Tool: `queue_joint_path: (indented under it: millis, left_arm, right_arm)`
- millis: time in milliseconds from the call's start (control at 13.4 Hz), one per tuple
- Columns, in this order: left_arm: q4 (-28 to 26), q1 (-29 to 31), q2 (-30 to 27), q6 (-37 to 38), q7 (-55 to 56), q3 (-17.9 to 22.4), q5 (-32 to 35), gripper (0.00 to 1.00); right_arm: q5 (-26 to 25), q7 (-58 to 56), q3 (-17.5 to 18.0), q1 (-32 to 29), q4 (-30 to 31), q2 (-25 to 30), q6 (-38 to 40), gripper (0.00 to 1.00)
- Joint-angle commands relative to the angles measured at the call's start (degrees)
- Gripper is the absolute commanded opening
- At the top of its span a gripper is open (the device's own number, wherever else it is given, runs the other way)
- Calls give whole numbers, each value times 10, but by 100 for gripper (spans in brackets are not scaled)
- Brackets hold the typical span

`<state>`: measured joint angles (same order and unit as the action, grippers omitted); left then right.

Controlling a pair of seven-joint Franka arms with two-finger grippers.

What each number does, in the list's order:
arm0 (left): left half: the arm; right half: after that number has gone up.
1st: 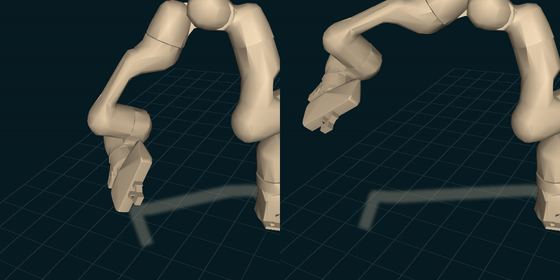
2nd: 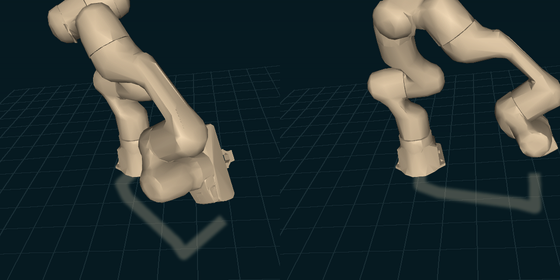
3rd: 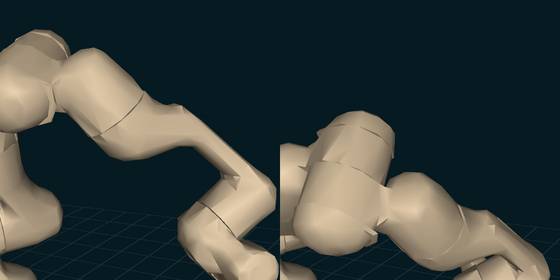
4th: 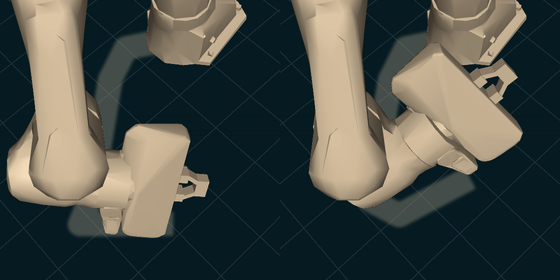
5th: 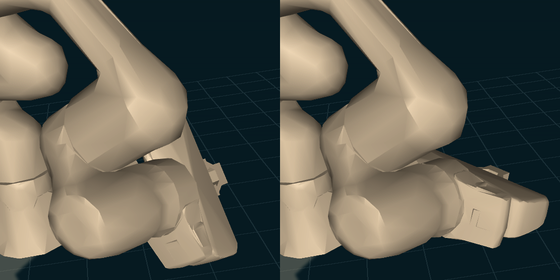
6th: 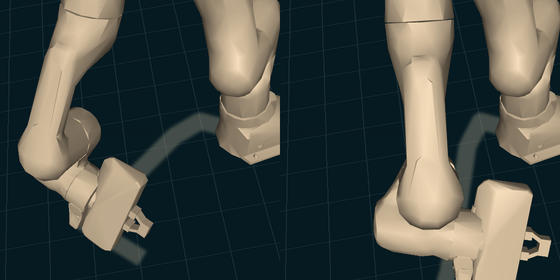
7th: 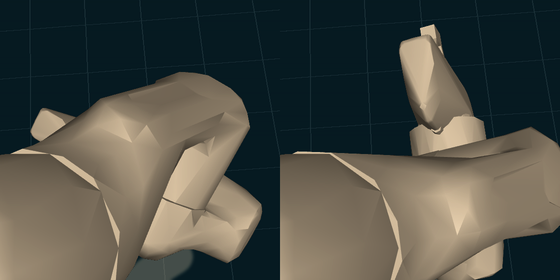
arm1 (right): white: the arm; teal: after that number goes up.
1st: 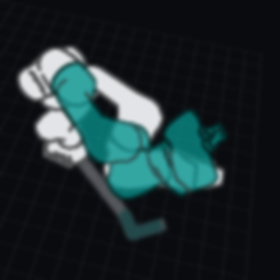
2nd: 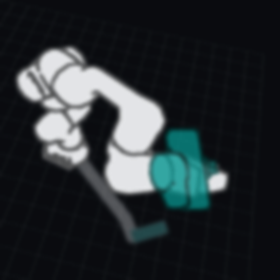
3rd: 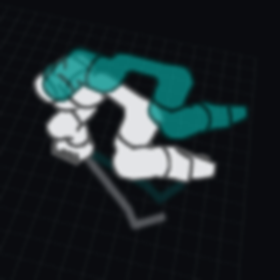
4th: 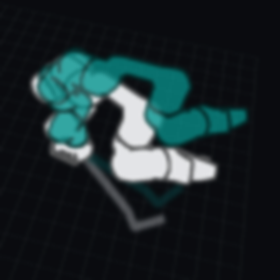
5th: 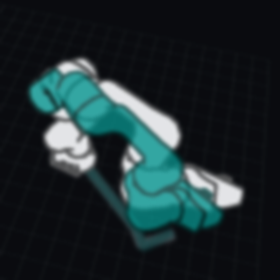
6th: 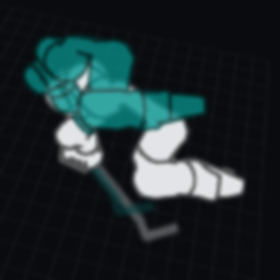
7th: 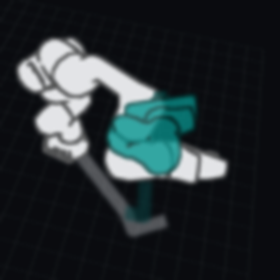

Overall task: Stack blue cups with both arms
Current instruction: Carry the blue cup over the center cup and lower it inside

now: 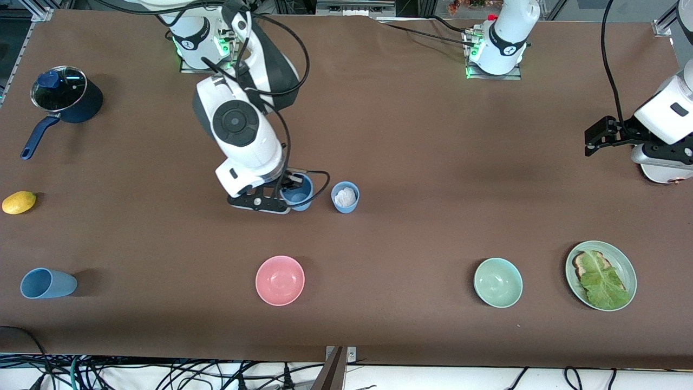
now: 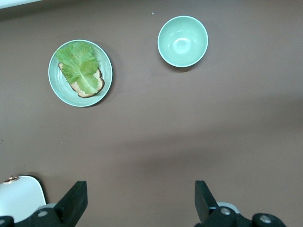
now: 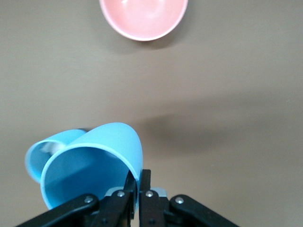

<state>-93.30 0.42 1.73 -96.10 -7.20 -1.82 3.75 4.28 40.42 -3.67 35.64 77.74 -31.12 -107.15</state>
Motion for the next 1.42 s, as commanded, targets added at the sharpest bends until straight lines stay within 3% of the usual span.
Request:
queue_joint_path:
  millis: [0, 298, 819, 1341]
  left_arm:
    - [-14, -3, -13, -13, -9, 11, -11, 100]
    - [3, -5, -15, 7, -9, 11, -13, 100]
    - [13, 0, -11, 20, -15, 13, -68, 100]
    - [14, 3, -9, 20, 42, 14, -60, 99]
  right_arm:
    - [18, 35, 2, 23, -66, -38, 19, 0]
    - [18, 69, 2, 55, -122, -82, 15, 0]
    - [18, 82, 2, 65, -124, -105, 1, 0]
    - [17, 82, 2, 64, -124, -118, -15, 0]
